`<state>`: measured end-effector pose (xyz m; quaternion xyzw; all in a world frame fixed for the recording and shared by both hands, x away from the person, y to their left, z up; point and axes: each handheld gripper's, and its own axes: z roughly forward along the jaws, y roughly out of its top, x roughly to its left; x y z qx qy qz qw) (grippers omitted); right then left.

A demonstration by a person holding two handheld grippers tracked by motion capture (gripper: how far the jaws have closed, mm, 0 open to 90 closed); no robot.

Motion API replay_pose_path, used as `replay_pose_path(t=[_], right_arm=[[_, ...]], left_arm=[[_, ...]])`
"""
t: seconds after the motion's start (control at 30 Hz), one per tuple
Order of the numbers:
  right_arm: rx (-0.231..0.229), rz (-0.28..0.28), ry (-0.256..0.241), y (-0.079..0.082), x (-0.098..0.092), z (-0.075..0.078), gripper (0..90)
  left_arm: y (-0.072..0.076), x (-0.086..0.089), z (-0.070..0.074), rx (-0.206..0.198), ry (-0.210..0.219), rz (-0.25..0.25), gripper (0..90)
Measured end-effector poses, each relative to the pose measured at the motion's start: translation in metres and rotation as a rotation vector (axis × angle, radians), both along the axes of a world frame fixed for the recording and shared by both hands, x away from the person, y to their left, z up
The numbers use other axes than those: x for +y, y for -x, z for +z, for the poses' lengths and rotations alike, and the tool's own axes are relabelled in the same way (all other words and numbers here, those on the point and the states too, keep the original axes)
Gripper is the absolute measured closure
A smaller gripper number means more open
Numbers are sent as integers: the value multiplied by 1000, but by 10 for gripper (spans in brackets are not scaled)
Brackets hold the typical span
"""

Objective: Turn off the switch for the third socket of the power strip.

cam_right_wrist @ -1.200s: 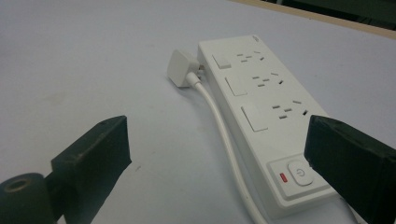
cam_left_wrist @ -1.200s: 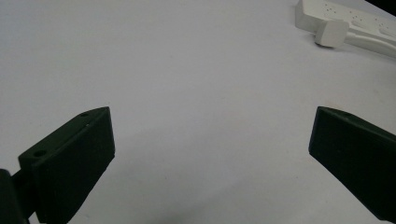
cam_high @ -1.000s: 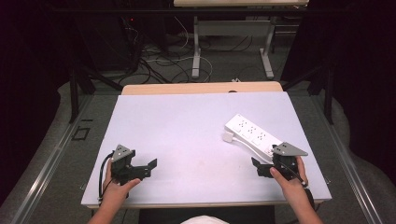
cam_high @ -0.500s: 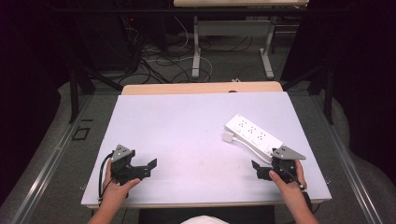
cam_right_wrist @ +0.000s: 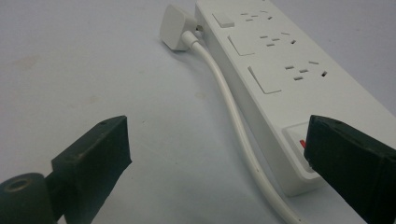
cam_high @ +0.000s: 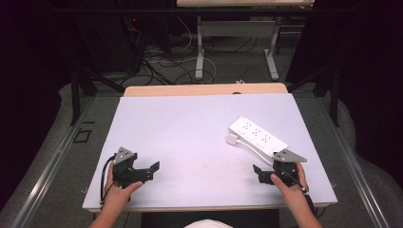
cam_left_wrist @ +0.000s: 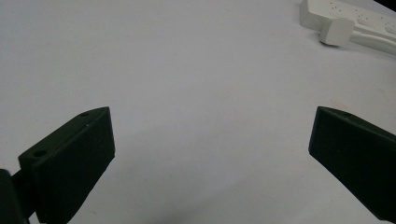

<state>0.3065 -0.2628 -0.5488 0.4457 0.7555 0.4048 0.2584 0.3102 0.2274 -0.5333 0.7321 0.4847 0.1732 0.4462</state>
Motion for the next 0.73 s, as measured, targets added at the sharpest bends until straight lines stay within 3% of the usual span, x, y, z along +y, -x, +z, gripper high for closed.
replay_pose_path(t=[0.73], right_arm=[[38, 22, -22, -1, 3, 0, 71]], left_arm=[[-1, 2, -1, 4, -1, 9, 3]])
